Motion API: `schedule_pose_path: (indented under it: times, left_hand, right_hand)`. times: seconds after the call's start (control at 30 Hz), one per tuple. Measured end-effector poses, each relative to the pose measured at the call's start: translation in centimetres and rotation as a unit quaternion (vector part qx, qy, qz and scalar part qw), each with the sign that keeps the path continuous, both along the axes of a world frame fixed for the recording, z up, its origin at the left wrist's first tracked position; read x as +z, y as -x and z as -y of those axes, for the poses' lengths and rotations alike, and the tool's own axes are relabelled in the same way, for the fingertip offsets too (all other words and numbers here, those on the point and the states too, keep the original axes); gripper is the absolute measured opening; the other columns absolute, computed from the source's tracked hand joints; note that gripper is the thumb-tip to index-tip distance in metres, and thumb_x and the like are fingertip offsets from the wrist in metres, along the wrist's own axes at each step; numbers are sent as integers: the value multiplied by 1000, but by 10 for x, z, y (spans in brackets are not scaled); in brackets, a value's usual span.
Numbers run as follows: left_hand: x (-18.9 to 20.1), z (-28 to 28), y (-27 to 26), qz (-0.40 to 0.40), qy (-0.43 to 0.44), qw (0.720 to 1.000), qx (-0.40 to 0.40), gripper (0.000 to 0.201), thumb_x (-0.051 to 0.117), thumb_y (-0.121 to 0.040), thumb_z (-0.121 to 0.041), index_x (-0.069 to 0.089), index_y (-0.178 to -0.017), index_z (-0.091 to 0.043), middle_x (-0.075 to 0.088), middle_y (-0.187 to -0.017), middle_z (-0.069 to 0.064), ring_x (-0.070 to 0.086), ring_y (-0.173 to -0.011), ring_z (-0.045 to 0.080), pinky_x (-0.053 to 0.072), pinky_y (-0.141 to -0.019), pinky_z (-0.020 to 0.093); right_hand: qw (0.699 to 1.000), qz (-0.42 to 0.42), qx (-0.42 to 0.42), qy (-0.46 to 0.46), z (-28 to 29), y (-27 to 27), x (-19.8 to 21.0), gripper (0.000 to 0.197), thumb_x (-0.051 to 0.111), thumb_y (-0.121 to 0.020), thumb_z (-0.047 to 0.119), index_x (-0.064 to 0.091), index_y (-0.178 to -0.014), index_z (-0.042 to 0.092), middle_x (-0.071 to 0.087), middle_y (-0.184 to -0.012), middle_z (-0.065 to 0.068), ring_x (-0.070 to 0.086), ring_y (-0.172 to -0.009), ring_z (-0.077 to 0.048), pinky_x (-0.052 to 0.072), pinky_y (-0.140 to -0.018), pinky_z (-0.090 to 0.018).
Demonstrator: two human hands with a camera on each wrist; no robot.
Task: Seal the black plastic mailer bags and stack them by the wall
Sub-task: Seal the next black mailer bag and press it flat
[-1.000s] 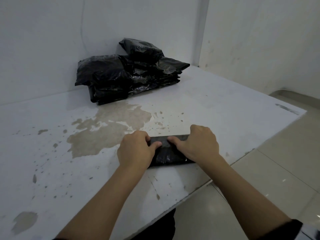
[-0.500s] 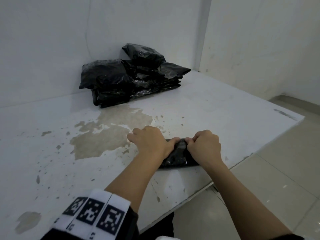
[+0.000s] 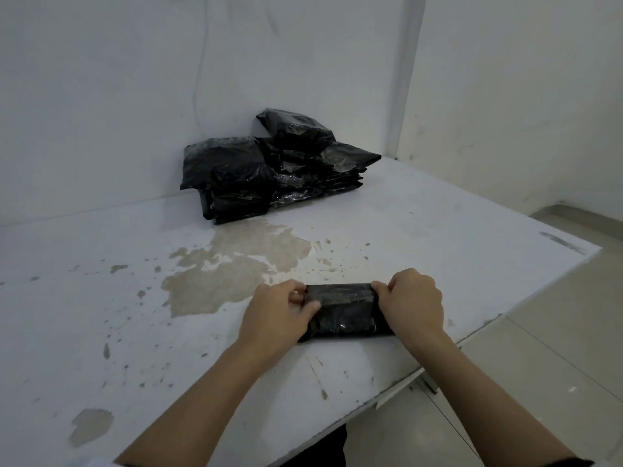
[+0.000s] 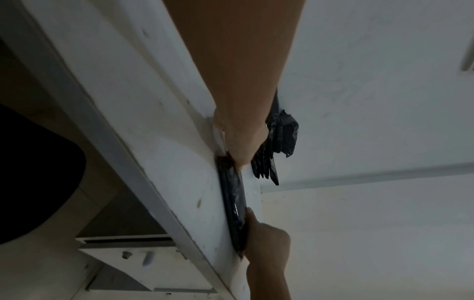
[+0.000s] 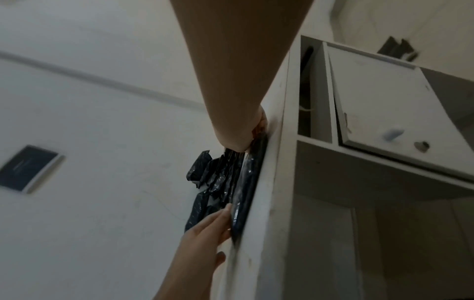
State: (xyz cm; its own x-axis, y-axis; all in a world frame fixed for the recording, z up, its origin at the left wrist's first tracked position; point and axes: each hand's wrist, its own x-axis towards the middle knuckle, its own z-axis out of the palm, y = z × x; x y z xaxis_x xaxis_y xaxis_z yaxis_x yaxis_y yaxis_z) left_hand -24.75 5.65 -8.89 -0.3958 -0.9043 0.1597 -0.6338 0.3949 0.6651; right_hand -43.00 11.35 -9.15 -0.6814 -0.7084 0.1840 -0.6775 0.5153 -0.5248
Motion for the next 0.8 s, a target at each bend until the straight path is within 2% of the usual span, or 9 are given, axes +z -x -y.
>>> schedule_pose_path:
  times: [0.07,0.13,0.23,0.3,0.4,0.5,0.6,0.7,0.8]
  left_hand:
    - [-2,-3,-14,22,23,999,-33,39,66,-86,-41,64,-121,-23,67,-109,-8,53,-108,11,45,-92,27]
    - [-2,-4,-23,47,62,996,-32,36,63,-86,-47,66,-117,-30,66,-109,-9,51,-105,7,41,-85,21]
    - [2,-3,-29,84,102,991,-19,28,57,-90,-46,69,-112,-34,66,-105,-7,49,-102,6,39,-79,20]
    - [5,-1,-31,119,126,985,-26,28,52,-94,-43,68,-114,-33,67,-104,-7,48,-105,8,41,-82,23]
    - [5,4,-36,154,147,976,-51,30,44,-98,-40,69,-112,-30,68,-98,-9,45,-101,10,39,-81,24]
    - [0,8,-47,137,118,978,-101,30,39,-101,-37,66,-112,-28,63,-94,-15,41,-93,5,34,-74,20]
    - [-1,9,-65,113,84,979,-147,30,40,-101,-36,57,-123,-27,60,-110,-15,43,-99,1,34,-80,16]
    - [3,6,-93,95,56,986,-126,37,43,-99,-39,48,-134,-28,49,-120,-20,44,-110,-3,36,-95,14]
    - [3,8,-136,85,56,991,-84,34,45,-97,-40,49,-130,-34,46,-119,-24,45,-112,-6,33,-94,8]
  right_hand:
    - [1000,-18,17,0,-6,4,1,44,61,-89,46,61,-76,4,60,-71,-9,58,-68,-26,49,-59,-32]
    - [998,-41,54,-9,-12,9,5,44,61,-87,50,60,-83,6,62,-74,-5,59,-72,-22,48,-64,-31]
    - [982,-73,174,-6,-20,14,8,47,59,-88,50,53,-122,19,59,-115,-2,52,-109,-19,43,-87,-28]
    - [950,-62,303,-42,-25,11,11,63,43,-89,60,42,-140,25,44,-140,2,36,-131,-15,32,-106,-28]
    - [897,-90,401,-162,-35,-5,17,109,12,-64,92,18,-151,26,26,-152,7,21,-138,-10,21,-112,-30]
    - [871,-173,401,-225,-39,-19,21,122,14,-56,94,1,-153,21,15,-153,5,16,-137,-14,17,-113,-29]
    - [861,-224,392,-235,-36,-26,21,118,2,-57,89,3,-153,19,20,-148,2,22,-130,-18,23,-109,-28]
    - [861,-233,385,-237,-28,-32,23,117,-5,-58,85,10,-151,16,30,-140,-3,30,-122,-19,31,-103,-28]
    - [882,-187,383,-201,-11,-40,31,110,-5,-59,92,36,-134,22,41,-112,2,38,-102,-16,36,-81,-26]
